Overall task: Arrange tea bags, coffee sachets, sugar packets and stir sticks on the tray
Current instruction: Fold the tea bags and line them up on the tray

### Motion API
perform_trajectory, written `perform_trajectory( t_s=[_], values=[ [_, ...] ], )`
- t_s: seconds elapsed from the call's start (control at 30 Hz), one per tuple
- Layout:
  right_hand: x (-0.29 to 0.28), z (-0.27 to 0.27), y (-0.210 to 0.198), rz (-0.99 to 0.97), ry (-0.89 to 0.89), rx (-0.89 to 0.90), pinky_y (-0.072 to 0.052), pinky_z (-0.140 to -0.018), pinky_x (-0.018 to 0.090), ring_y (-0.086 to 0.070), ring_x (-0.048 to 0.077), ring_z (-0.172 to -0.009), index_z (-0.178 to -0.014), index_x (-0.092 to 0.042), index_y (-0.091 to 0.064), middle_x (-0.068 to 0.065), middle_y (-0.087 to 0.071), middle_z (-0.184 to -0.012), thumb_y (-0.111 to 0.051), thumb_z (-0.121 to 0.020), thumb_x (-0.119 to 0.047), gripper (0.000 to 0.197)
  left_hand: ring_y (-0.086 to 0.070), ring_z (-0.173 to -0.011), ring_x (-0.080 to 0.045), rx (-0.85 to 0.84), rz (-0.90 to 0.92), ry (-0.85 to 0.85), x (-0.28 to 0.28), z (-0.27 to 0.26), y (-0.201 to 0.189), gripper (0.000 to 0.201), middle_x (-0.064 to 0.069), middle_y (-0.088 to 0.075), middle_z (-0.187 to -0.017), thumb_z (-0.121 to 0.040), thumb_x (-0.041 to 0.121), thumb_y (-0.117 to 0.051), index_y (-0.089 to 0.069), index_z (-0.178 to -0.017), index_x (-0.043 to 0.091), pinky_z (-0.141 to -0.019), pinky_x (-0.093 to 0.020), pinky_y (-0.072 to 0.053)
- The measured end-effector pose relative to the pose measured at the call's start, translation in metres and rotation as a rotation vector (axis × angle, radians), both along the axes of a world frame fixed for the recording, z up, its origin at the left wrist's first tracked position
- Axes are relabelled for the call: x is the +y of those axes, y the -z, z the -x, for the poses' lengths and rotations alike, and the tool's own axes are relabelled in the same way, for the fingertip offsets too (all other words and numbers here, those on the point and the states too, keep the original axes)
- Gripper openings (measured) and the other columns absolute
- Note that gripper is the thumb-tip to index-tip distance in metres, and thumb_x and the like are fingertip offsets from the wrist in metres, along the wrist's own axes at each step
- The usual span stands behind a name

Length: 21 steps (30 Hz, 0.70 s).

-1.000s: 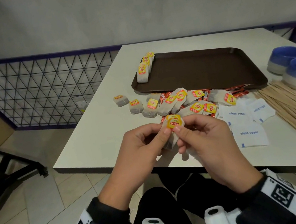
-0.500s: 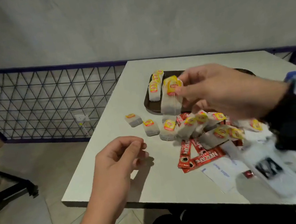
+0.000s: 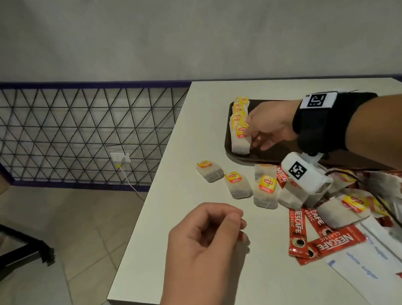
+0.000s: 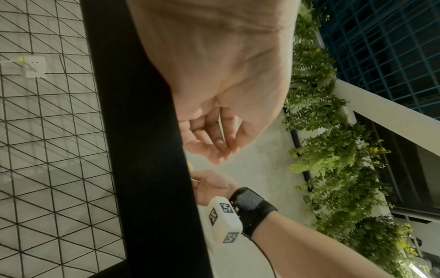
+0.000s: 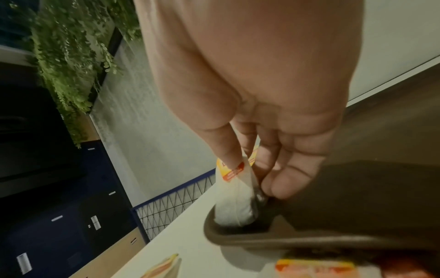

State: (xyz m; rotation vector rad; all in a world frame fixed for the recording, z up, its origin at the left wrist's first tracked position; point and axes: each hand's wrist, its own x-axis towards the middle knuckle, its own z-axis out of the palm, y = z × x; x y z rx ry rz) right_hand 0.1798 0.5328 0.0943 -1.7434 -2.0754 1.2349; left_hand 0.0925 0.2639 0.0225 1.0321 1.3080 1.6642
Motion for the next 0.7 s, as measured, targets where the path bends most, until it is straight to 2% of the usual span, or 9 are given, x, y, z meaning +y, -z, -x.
perform_trajectory(
  t_s=[0.1, 0.17, 0.27, 0.43, 0.53, 0.57, 0.63, 0.67, 0.7],
  values=[
    [0.006, 0.003, 0.000, -0.009, 0.046, 0.018, -0.052, -0.059, 0.031, -0.066, 0.022, -0.081, -0.126, -0.001, -0.059, 0.016, -0.064, -0.110, -0.060, -0.100, -0.006, 0.026, -0.063, -0.058, -0.010, 0.006, -0.005, 0.002, 0.001, 0.001, 0.001, 0.017, -0.011, -0.070, -0.069, -0.090, -0.001, -0.066, -0.074, -0.076, 0.007, -0.056, -0.015, -0.049],
    [0.008, 0.004, 0.002, 0.000, 0.066, 0.052, -0.054, -0.061, 0.031, -0.068, 0.023, -0.083, -0.128, -0.002, -0.059, 0.016, -0.065, -0.113, -0.062, -0.099, -0.006, 0.029, -0.064, -0.059, -0.011, 0.011, -0.019, -0.005, 0.001, 0.001, 0.001, 0.014, -0.009, -0.071, -0.069, -0.088, 0.007, -0.074, -0.075, -0.074, 0.013, -0.057, -0.015, -0.050],
    [0.008, 0.003, 0.006, -0.001, 0.102, 0.090, -0.057, -0.065, 0.031, -0.069, 0.024, -0.089, -0.120, -0.005, -0.063, 0.017, -0.066, -0.117, -0.069, -0.095, -0.009, 0.026, -0.065, -0.058, -0.010, -0.022, -0.036, -0.008, 0.002, 0.001, 0.001, 0.010, -0.008, -0.071, -0.068, -0.076, 0.021, -0.067, -0.075, -0.075, 0.016, -0.058, -0.015, -0.050],
    [-0.002, 0.001, 0.006, 0.054, 0.105, 0.058, -0.061, -0.077, 0.033, -0.068, 0.025, -0.095, -0.104, -0.010, -0.061, 0.015, -0.061, -0.110, -0.077, -0.090, -0.011, 0.020, -0.065, -0.059, -0.012, -0.029, -0.043, -0.003, 0.003, 0.001, 0.002, 0.011, -0.006, -0.071, -0.066, -0.075, 0.021, -0.066, -0.075, -0.074, 0.016, -0.059, -0.016, -0.051],
    [-0.004, 0.005, 0.008, 0.109, 0.054, 0.036, -0.061, -0.084, 0.033, -0.068, 0.026, -0.102, -0.111, -0.004, -0.064, 0.016, -0.064, -0.113, -0.077, -0.087, -0.003, 0.028, -0.066, -0.059, -0.013, -0.034, -0.041, -0.010, 0.004, 0.001, 0.002, 0.010, -0.006, -0.070, -0.065, -0.075, 0.021, -0.066, -0.075, -0.074, 0.016, -0.058, -0.016, -0.050],
    [-0.003, 0.006, 0.010, 0.102, 0.041, 0.030, -0.061, -0.082, 0.031, -0.068, 0.025, -0.098, -0.110, -0.002, -0.063, 0.016, -0.065, -0.111, -0.075, -0.088, -0.001, 0.024, -0.066, -0.059, -0.012, -0.034, -0.041, -0.009, 0.004, 0.000, 0.001, 0.011, -0.006, -0.070, -0.065, -0.075, 0.021, -0.066, -0.075, -0.074, 0.016, -0.058, -0.016, -0.050],
    [-0.003, 0.009, 0.013, 0.053, -0.009, 0.004, -0.059, -0.067, 0.025, -0.066, 0.019, -0.079, -0.094, 0.000, -0.060, 0.015, -0.064, -0.096, -0.068, -0.091, 0.003, 0.009, -0.065, -0.059, -0.011, -0.025, -0.041, -0.003, 0.003, 0.000, 0.001, 0.011, -0.006, -0.070, -0.066, -0.076, 0.021, -0.065, -0.075, -0.075, 0.017, -0.057, -0.016, -0.050],
    [-0.001, 0.010, 0.014, 0.027, -0.024, -0.006, -0.058, -0.062, 0.024, -0.064, 0.018, -0.072, -0.090, 0.000, -0.059, 0.014, -0.064, -0.090, -0.066, -0.091, 0.005, 0.009, -0.065, -0.059, -0.011, -0.028, -0.041, -0.005, 0.003, 0.000, 0.001, 0.011, -0.006, -0.070, -0.066, -0.076, 0.021, -0.065, -0.075, -0.075, 0.016, -0.057, -0.016, -0.050],
    [0.002, 0.010, 0.014, 0.011, -0.029, -0.017, -0.058, -0.063, 0.026, -0.064, 0.018, -0.069, -0.090, 0.001, -0.060, 0.014, -0.064, -0.088, -0.067, -0.091, 0.005, 0.008, -0.065, -0.060, -0.011, -0.032, -0.040, -0.008, 0.003, 0.000, 0.001, 0.011, -0.005, -0.069, -0.065, -0.076, 0.021, -0.065, -0.075, -0.075, 0.016, -0.057, -0.015, -0.050]
  ],
)
